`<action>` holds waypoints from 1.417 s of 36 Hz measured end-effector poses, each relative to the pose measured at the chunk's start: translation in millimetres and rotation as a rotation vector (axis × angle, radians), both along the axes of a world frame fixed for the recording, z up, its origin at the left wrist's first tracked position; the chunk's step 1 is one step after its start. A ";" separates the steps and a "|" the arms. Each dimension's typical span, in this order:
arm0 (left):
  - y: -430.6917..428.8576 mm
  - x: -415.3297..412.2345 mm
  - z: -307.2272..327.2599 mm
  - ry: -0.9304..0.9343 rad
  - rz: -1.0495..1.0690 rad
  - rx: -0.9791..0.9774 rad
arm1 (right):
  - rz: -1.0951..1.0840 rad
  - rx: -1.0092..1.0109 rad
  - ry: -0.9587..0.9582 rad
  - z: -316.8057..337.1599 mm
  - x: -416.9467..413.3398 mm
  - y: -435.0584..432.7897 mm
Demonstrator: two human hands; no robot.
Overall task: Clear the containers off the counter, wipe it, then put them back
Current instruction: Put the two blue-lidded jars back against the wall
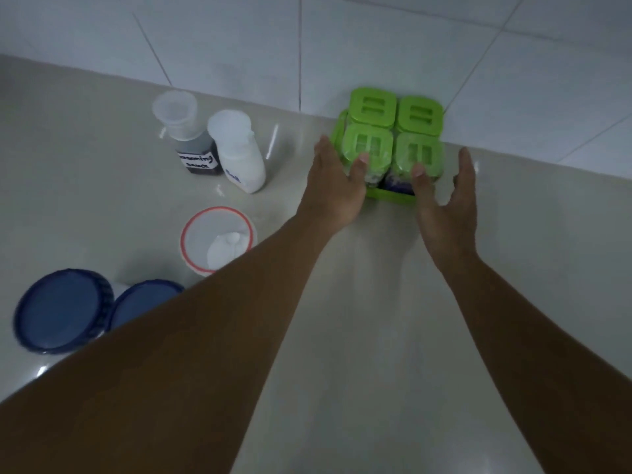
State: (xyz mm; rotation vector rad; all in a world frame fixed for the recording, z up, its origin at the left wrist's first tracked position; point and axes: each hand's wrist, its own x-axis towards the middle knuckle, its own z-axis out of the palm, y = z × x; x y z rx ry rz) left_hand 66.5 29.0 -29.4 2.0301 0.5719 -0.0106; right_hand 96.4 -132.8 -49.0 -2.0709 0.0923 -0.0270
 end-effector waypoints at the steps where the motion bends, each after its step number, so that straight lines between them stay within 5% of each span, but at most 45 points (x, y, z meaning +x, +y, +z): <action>1: 1.6 -4.6 3.3 -0.007 -0.012 0.027 | 0.003 -0.043 -0.071 1.8 -8.9 1.9; 5: 11.3 -26.8 16.6 -0.030 -0.137 0.094 | 0.056 -0.131 -0.304 8.4 -43.1 19.7; 11: 36.1 -61.9 40.5 -0.076 -0.346 0.336 | 0.223 -0.207 -0.384 17.3 -85.2 59.5; 21: 131.4 -170.1 44.4 -0.056 -0.332 0.725 | 0.469 -0.252 -0.419 34.0 -153.7 113.9; 26: 171.9 -226.4 36.8 -0.082 -0.242 0.831 | 0.537 -0.244 -0.612 43.7 -197.5 138.3; 32: 196.1 -283.2 33.2 -0.163 -0.265 0.836 | 0.617 -0.252 -0.627 37.3 -240.5 153.7; 39: 202.1 -309.3 17.3 0.184 -0.345 0.775 | 0.702 -0.348 -0.437 13.9 -257.4 165.8; 51: 184.9 -300.2 11.2 -0.150 -0.461 0.659 | 0.671 -0.114 -0.404 21.0 -242.2 129.5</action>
